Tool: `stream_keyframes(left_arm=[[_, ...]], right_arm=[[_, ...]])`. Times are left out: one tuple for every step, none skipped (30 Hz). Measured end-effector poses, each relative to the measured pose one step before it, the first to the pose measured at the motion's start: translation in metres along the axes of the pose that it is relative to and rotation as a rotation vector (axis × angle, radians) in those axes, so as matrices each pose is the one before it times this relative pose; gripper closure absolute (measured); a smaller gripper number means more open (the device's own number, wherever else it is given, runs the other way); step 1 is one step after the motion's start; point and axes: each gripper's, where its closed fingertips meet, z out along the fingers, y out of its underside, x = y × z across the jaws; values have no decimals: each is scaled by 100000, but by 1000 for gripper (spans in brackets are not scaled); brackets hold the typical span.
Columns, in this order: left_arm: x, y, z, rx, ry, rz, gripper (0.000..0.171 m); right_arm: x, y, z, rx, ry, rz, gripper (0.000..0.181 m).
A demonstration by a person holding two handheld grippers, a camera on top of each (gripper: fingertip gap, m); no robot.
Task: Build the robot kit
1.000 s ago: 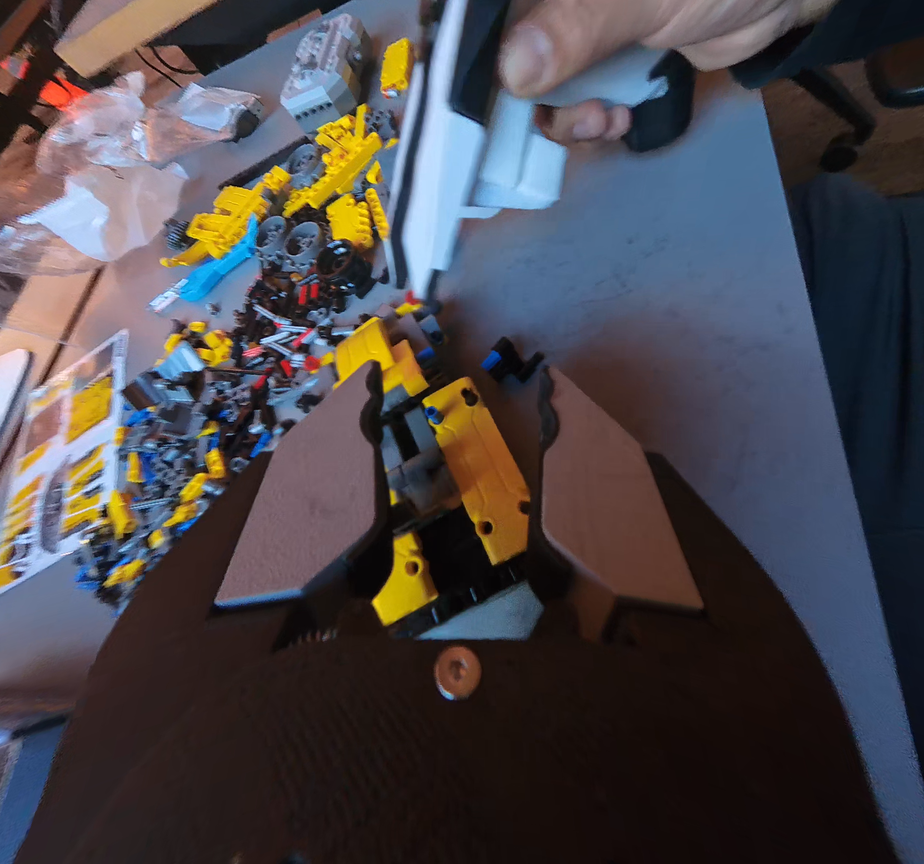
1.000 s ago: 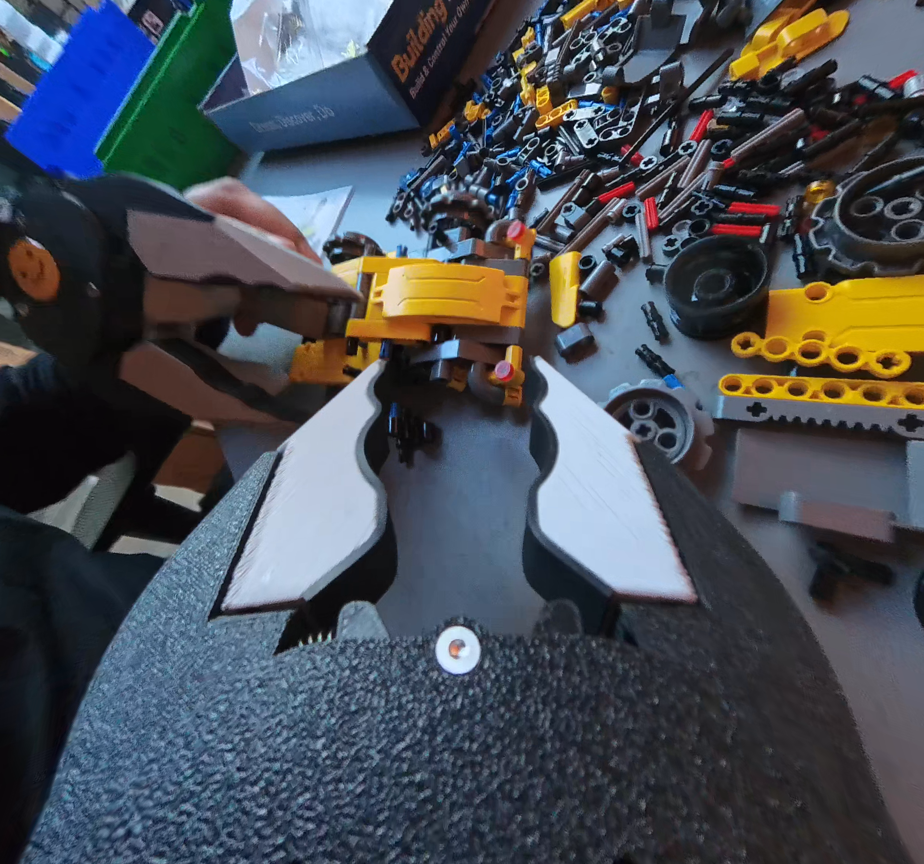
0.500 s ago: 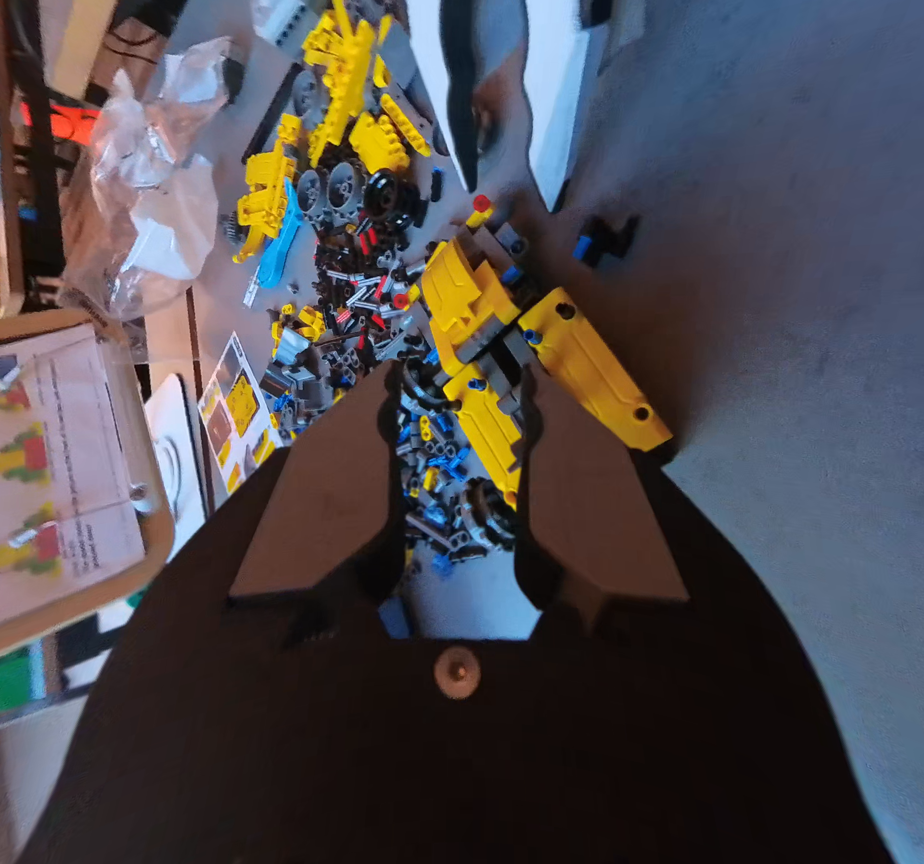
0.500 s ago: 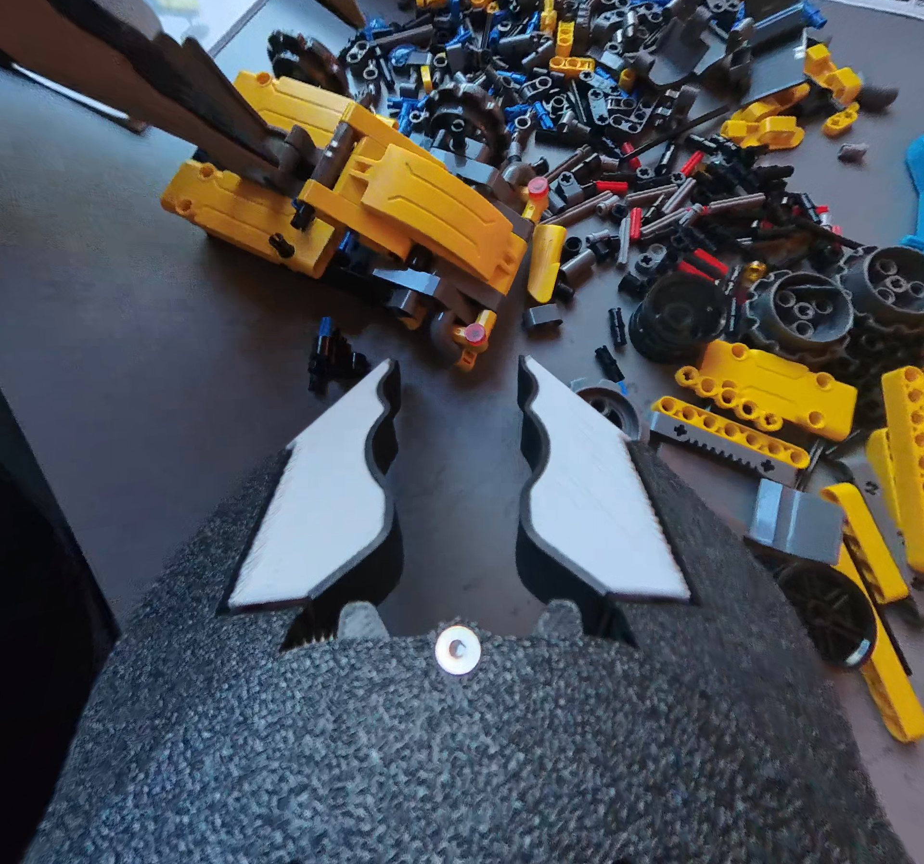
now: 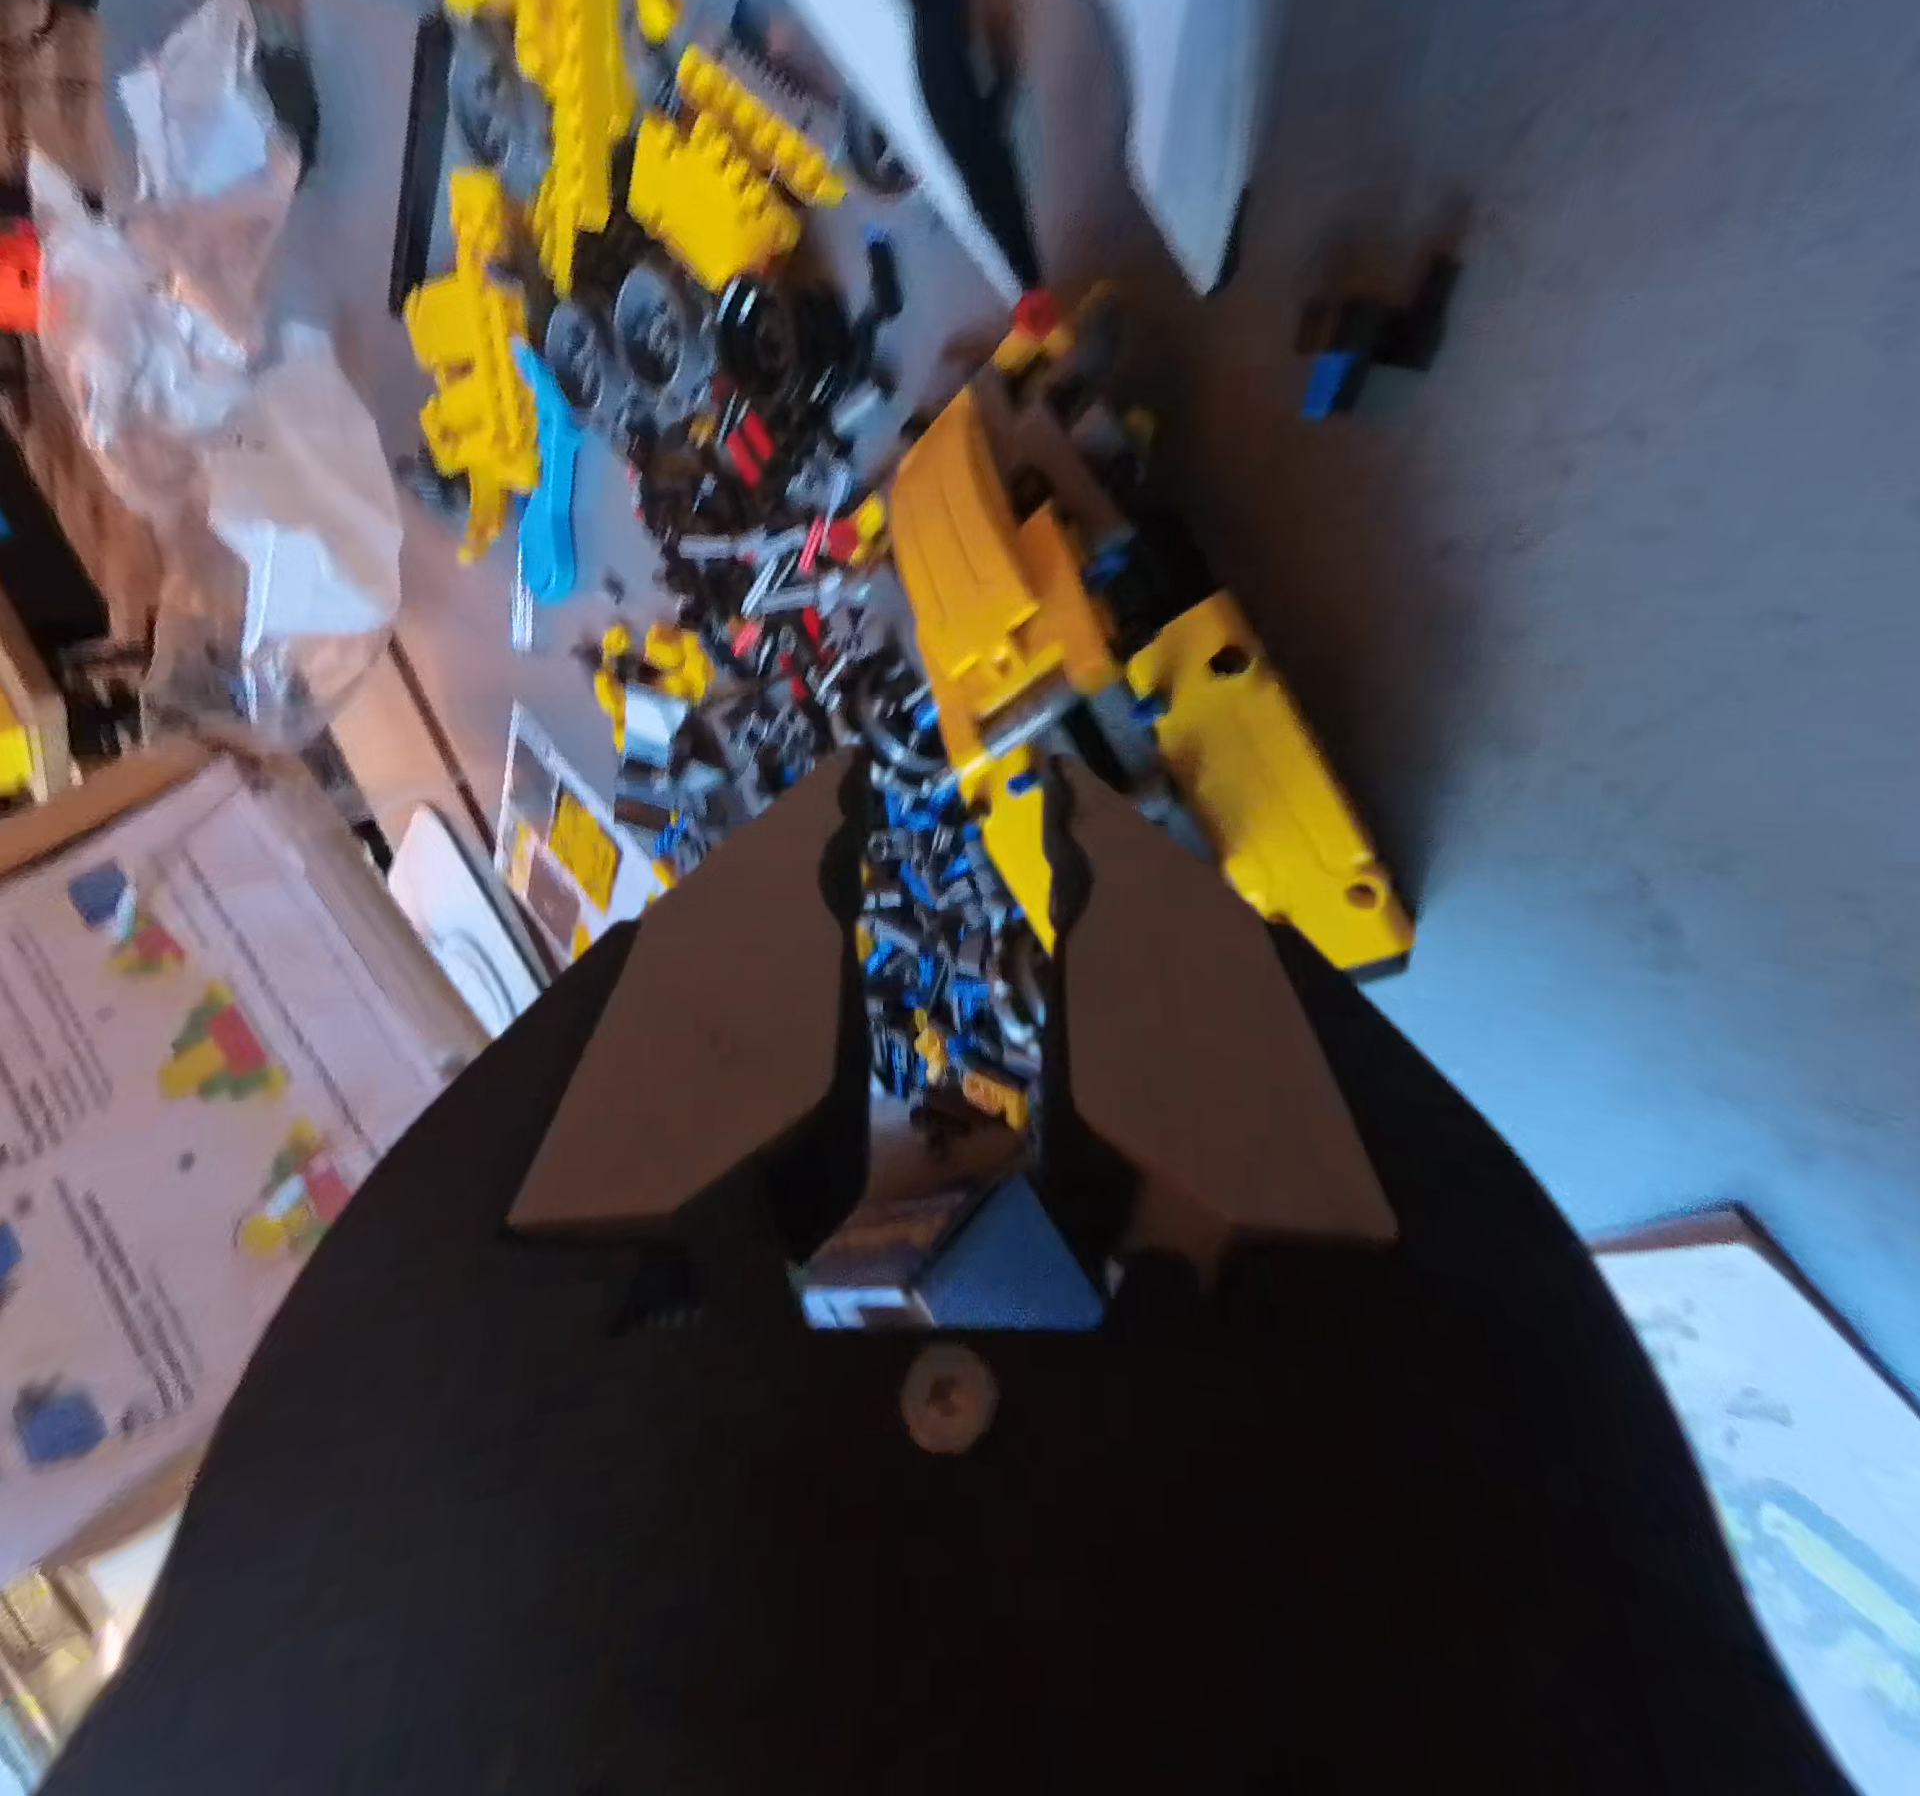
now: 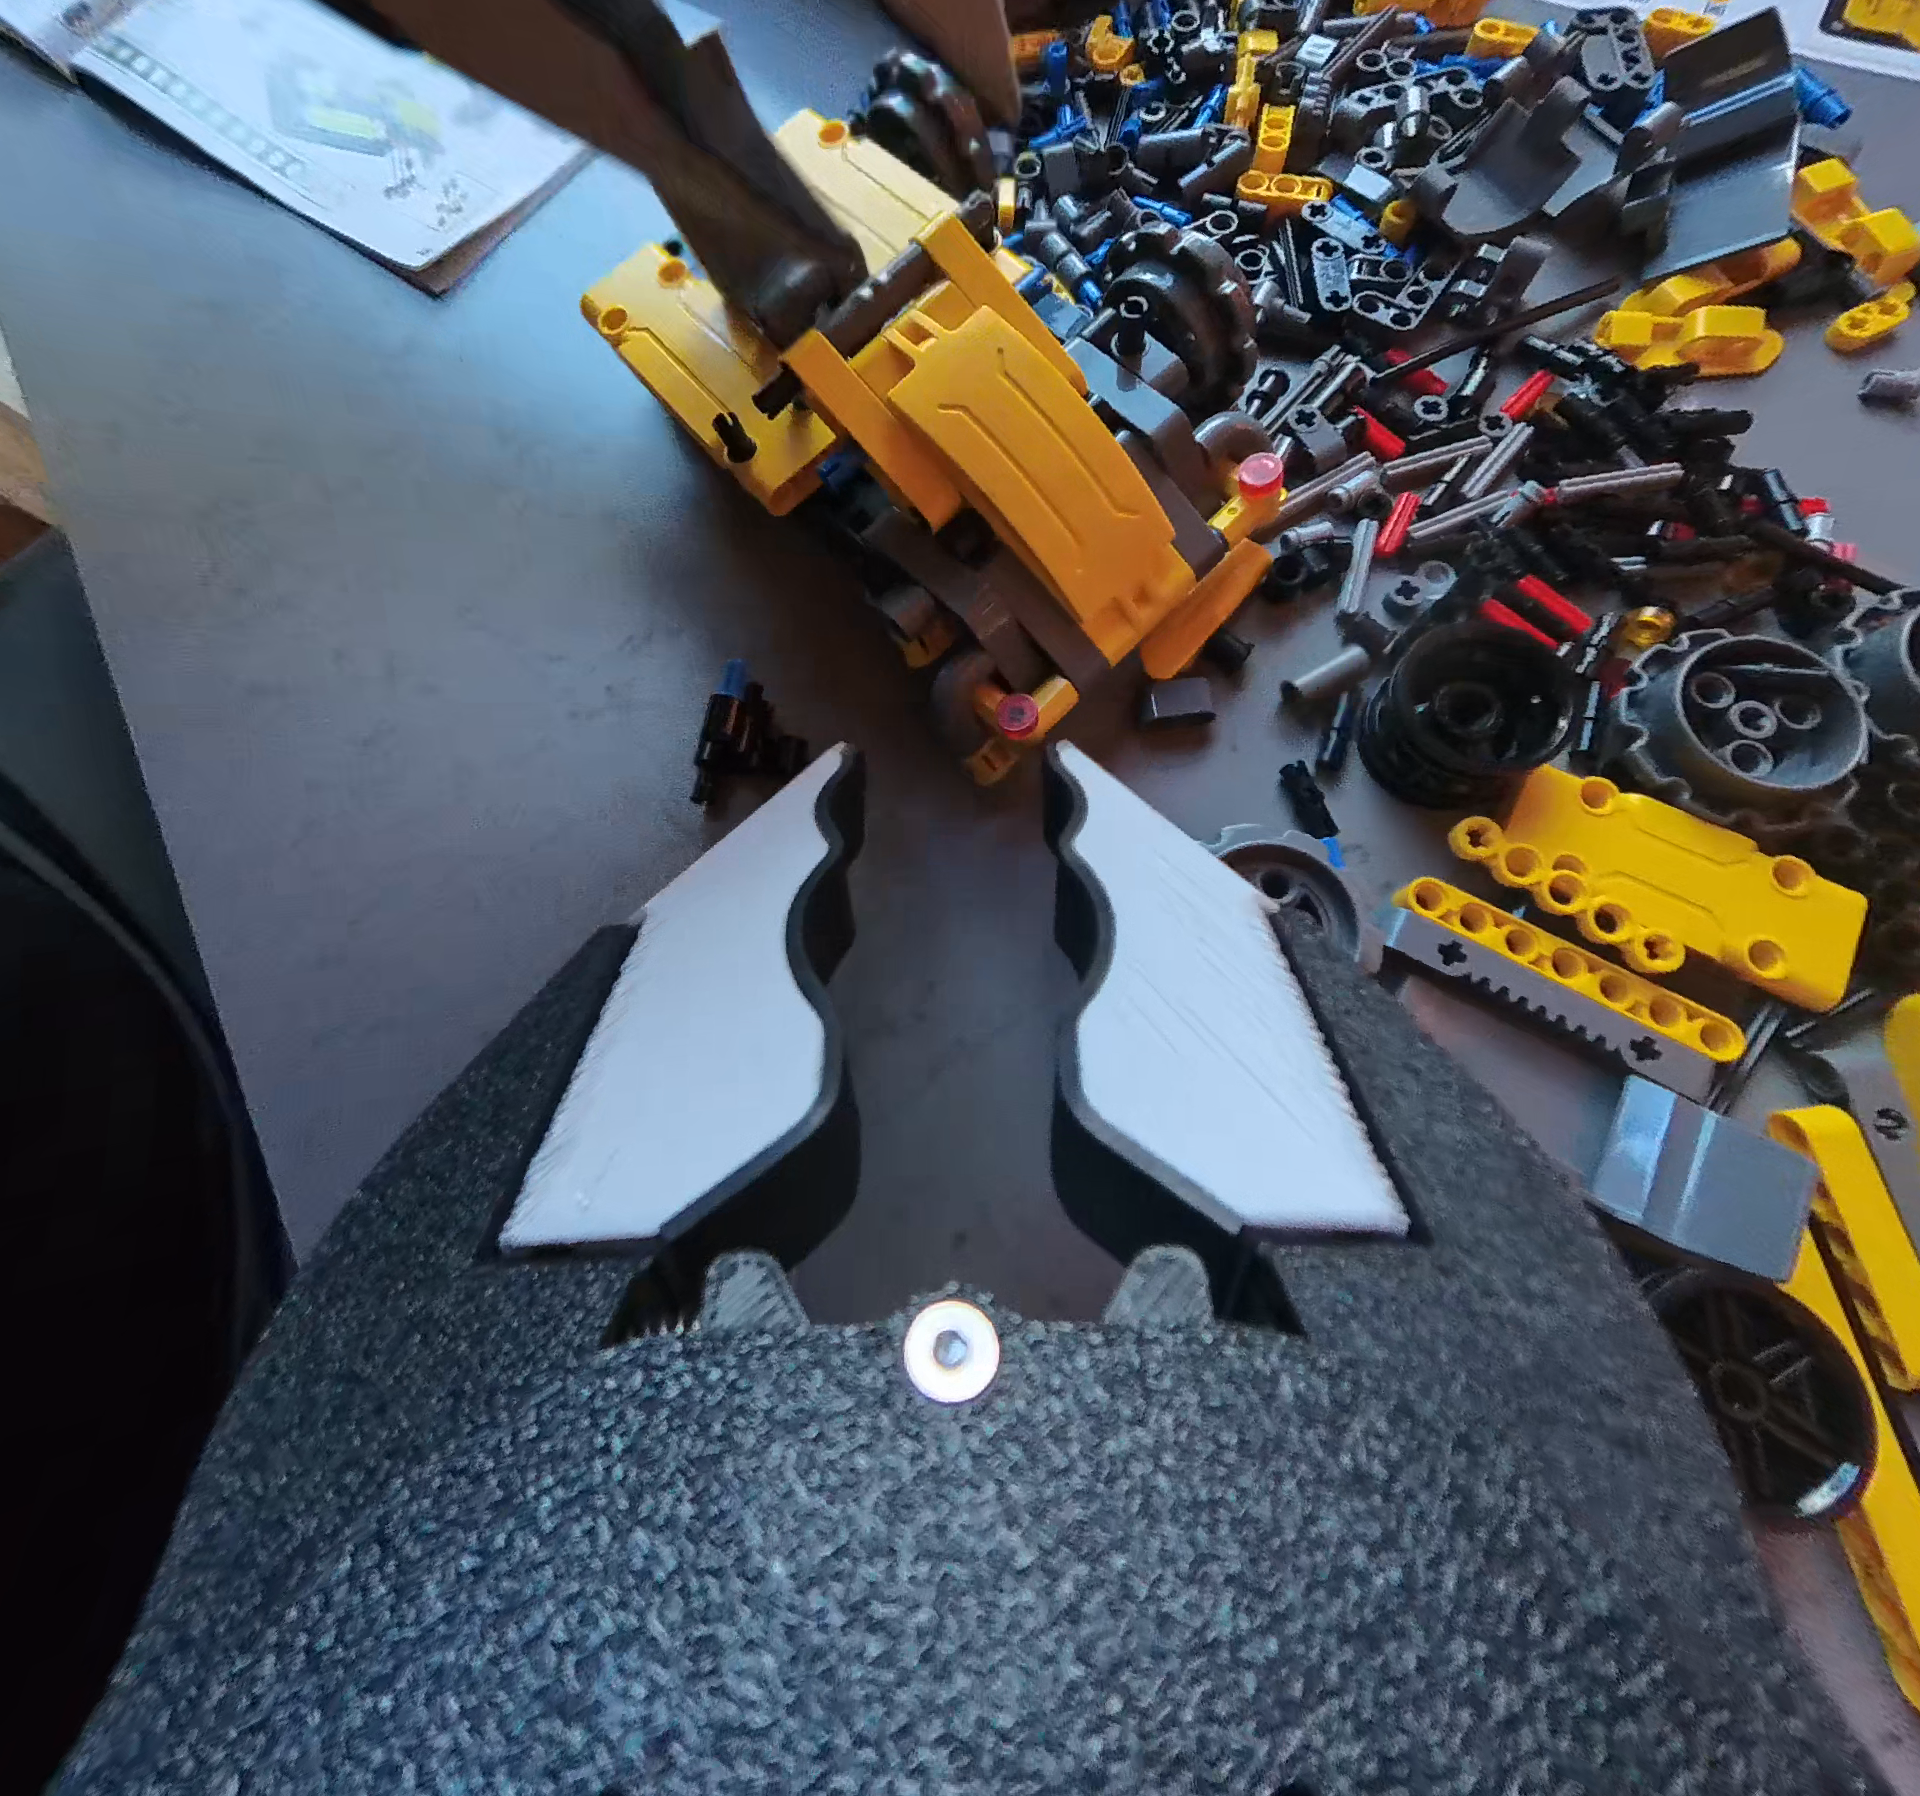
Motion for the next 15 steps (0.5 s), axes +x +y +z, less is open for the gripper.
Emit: stream_keyframes(left_arm=[[-128, 663, -517, -1094, -37, -5322, 147], [68, 306, -849, 2859, 1197, -6905, 145], [-180, 118, -1139, 5568, -384, -7793, 143], [-430, 234, -1374, 5449, -1452, -8021, 138], [-597, 437, -1494, 4100, -2016, -8027, 133], [-648, 479, -1555, 3192, -2335, -7717, 126], [-599, 415, -1551, 3034, -2725, -6983, 120], [-444, 307, -1471, 3234, -2839, -5706, 120], [-382, 220, -1318, 3514, -3684, -4933, 120], [-318, 184, -1105, 3579, -4273, -4553, 120], [-131, 311, -895, 2525, -3750, -4080, 121], [-26, 529, -730, 925, -3152, -3524, 120], [89, 665, -612, -63, -2047, -3283, 118], [309, 673, -538, -179, -183, -3413, 114], [216, 622, -484, 140, -270, -3663, 112]], right_arm=[[-38, -48, -66, 525, 83, -300, 147], [-34, 24, -25, 19, 16, -223, 147], [-31, 72, 4, -235, -53, -182, 147], [-49, 31, -11, -14, -17, -336, 147], [-20, -38, -49, 421, 224, -527, 147], [14, -58, -36, 512, 496, -453, 147], [47, -23, -10, 247, 446, -242, 147], [30, 7, 3, 51, 241, -93, 147], [27, -1, 14, 20, 88, 92, 147], [48, -20, -12, 119, 33, 352, 147], [83, -39, -34, 371, 192, 562, 147], [80, -58, -46, 525, 135, 612, 147], [44, -51, -44, 428, -128, 461, 147], [42, 3, 1, 19, 8, 424, 147], [81, 36, 44, -309, 255, 431, 147]])
